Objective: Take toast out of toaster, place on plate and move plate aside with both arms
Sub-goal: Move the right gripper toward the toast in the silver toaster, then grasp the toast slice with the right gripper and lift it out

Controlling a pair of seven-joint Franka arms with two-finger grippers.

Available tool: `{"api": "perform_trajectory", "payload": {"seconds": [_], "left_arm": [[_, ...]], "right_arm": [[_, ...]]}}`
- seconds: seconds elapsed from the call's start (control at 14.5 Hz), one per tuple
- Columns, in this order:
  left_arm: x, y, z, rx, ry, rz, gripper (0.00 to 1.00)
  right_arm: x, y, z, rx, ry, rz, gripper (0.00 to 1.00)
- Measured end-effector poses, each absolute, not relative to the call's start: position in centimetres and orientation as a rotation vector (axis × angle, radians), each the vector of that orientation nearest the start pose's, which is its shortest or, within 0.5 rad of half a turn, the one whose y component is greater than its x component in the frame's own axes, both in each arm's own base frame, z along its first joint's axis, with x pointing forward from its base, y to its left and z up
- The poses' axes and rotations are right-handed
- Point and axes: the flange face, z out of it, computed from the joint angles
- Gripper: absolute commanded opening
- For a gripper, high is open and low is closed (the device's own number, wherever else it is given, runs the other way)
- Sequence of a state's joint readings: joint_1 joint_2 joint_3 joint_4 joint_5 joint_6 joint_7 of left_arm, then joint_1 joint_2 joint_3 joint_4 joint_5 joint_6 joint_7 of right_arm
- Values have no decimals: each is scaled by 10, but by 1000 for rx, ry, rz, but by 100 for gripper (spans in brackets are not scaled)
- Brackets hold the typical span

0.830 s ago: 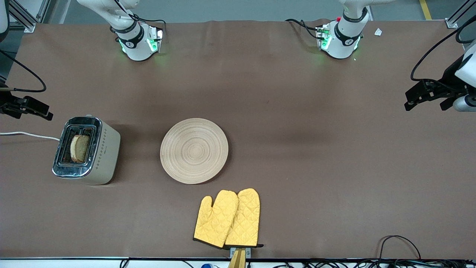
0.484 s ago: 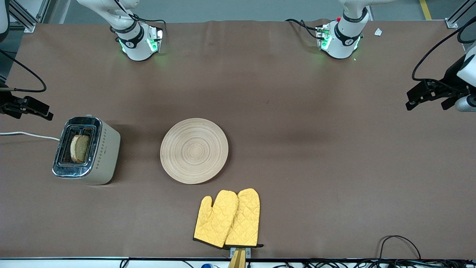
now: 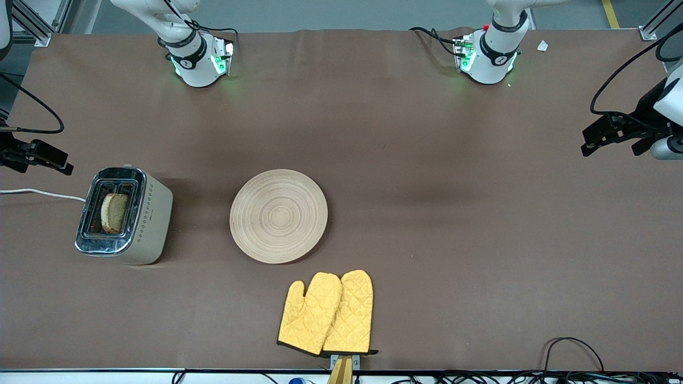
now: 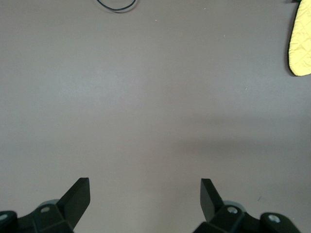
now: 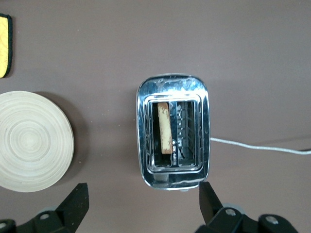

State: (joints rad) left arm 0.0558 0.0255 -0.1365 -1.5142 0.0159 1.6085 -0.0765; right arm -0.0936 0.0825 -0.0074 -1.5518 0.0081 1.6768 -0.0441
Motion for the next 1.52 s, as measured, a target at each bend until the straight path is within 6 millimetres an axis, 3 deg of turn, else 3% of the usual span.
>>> {"api": "perform_trajectory", "payload": {"seconds": [0.14, 0.41, 0.62, 0.76, 0.83, 1.11, 1.18, 1.24, 1.31, 1.52], "left_arm": [[565, -40, 641, -3113, 8, -111, 100], [563, -43, 640, -3110, 17, -76, 100], [559, -45, 640, -3109, 25, -38, 100], [560, -48, 639, -3123, 29, -31, 100], [560, -50, 638, -3136, 24, -28, 100], [562, -52, 641, -3150, -4, -64, 100], [562, -52, 641, -3150, -5, -66, 100], [562, -52, 641, -3150, -5, -66, 100], [562, -52, 641, -3150, -5, -67, 100], [562, -52, 641, -3150, -5, -67, 100]], "right_arm": [[594, -68, 575, -3138, 73, -87, 100], [616, -98, 490, -3139, -3, -28, 100], [632, -102, 439, -3134, -11, 26, 100], [635, -100, 416, -3128, -16, 74, 98], [635, -99, 408, -3125, -21, 95, 86], [628, -94, 388, -3113, -45, 163, 85], [625, -93, 383, -3109, -48, 183, 61], [622, -92, 377, -3105, -51, 204, 17], [619, -91, 371, -3101, -58, 225, 4], [617, -77, 363, -3096, -96, 250, 0]]}}
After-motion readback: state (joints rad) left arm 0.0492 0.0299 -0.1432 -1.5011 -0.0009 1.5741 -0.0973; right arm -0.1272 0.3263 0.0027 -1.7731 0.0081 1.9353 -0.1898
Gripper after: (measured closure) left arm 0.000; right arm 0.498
